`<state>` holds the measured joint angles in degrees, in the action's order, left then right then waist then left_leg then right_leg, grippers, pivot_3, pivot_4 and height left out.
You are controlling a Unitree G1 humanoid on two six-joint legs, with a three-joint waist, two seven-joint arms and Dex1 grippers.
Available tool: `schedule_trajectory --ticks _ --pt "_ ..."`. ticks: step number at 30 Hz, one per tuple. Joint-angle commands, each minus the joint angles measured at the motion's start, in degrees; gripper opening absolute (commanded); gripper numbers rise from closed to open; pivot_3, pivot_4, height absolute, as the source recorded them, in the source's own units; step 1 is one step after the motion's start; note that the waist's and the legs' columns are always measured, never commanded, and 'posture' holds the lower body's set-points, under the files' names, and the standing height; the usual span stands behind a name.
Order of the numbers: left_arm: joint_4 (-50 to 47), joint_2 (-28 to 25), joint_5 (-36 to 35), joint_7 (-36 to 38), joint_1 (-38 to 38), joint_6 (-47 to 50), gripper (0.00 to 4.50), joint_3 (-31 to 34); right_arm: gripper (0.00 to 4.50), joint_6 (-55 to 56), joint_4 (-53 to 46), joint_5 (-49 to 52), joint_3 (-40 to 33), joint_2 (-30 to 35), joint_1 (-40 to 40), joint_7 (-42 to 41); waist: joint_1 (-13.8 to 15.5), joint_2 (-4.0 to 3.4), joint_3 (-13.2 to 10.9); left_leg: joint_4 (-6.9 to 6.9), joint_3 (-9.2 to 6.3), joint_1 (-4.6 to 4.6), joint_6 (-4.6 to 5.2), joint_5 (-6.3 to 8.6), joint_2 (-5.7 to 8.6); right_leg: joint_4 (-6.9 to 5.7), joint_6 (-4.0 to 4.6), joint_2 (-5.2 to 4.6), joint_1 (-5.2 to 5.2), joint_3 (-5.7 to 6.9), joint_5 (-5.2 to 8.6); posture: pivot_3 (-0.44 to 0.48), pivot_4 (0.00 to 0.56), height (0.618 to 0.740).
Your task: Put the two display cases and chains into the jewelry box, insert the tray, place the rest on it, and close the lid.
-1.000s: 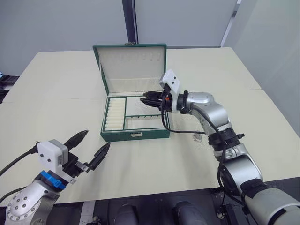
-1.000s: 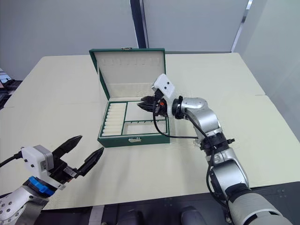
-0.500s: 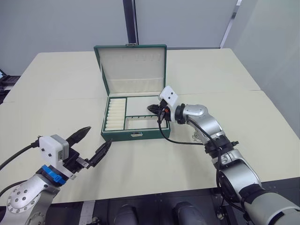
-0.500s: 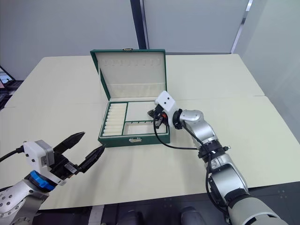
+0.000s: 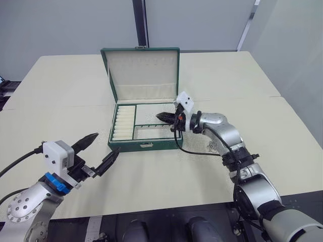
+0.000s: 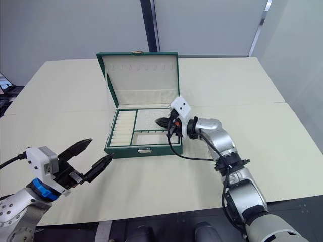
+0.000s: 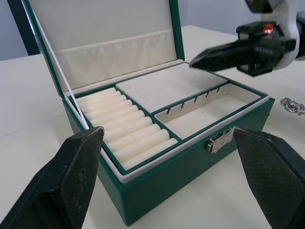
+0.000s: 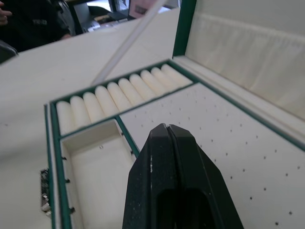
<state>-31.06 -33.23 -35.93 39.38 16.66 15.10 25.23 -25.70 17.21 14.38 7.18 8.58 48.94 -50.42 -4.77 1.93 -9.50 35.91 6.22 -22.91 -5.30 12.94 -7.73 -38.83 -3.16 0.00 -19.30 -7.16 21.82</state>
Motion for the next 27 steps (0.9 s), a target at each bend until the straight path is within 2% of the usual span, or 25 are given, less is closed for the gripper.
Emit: schedule_trajectory --ticks 1,4,8,13,17,18,22,27 --pt "0.5 -1.8 -1.3 0.9 -1.2 0.2 4.5 2.4 0.02 -4.0 -7.7 5.3 -4.2 3.5 1.1 -2.1 0.1 0.01 0.0 0.0 -0.01 0.0 0.0 0.0 0.0 0.0 0.0 0.0 0.0 0.01 0.0 0.0 0.15 0.74" --pt "2.7 -4.0 -1.5 1.9 -2.8 1.1 4.5 3.6 0.59 -6.1 -11.6 7.9 -6.0 9.0 -1.5 -4.9 0.3 0.01 0.0 0.0 -0.02 0.01 0.0 0.0 0.0 0.0 0.0 -0.01 0.02 0.03 0.0 0.0 0.15 0.74" --pt "7.3 -7.6 -1.8 4.5 -5.5 1.4 4.5 6.5 1.64 -9.4 -14.6 9.8 -8.7 18.0 -6.2 -7.0 0.9 0.02 0.0 0.0 0.0 0.01 0.01 0.01 0.01 0.07 0.0 -0.02 0.04 0.03 0.0 0.0 0.15 0.74" --pt "17.8 -12.6 -1.0 9.4 -7.5 0.9 4.5 10.6 2.94 -6.9 -17.6 10.8 -15.4 27.9 -17.7 -8.3 1.3 0.0 0.0 -0.07 0.05 0.02 0.02 0.01 0.01 0.16 0.0 -0.01 0.0 -0.03 0.0 0.0 0.15 0.74" --pt "24.6 -14.8 0.9 11.6 -9.3 -1.0 4.5 12.0 4.29 -1.8 -17.6 10.3 -20.6 32.2 -27.5 -8.7 1.2 0.0 -0.1 -0.13 0.11 0.01 0.01 0.01 0.01 0.26 0.0 -0.01 0.01 -0.05 0.0 0.0 0.15 0.74" --pt "25.7 -15.0 1.0 11.6 -9.6 -1.2 4.5 12.7 4.46 -1.1 -17.3 10.2 -21.8 32.7 -29.5 -8.4 1.3 0.0 -0.1 -0.12 0.1 0.01 0.01 0.01 0.01 0.26 0.0 -0.01 0.01 -0.04 0.0 0.0 0.15 0.74" --pt "30.1 -14.4 2.7 11.7 -8.5 -3.5 4.5 15.1 4.46 1.8 -16.0 9.8 -25.7 33.5 -35.5 -6.1 1.3 0.0 -0.1 -0.1 0.09 0.03 0.01 0.01 0.01 0.23 0.0 -0.02 0.05 -0.04 0.0 0.0 0.15 0.74" --pt "33.2 -13.7 3.4 11.2 -8.1 -5.4 4.5 16.9 4.46 3.3 -15.2 10.1 -27.8 33.8 -38.5 -4.5 1.4 0.0 -0.1 -0.09 0.07 0.05 0.01 0.01 0.01 0.22 0.0 -0.02 0.07 -0.01 0.0 0.0 0.15 0.74"
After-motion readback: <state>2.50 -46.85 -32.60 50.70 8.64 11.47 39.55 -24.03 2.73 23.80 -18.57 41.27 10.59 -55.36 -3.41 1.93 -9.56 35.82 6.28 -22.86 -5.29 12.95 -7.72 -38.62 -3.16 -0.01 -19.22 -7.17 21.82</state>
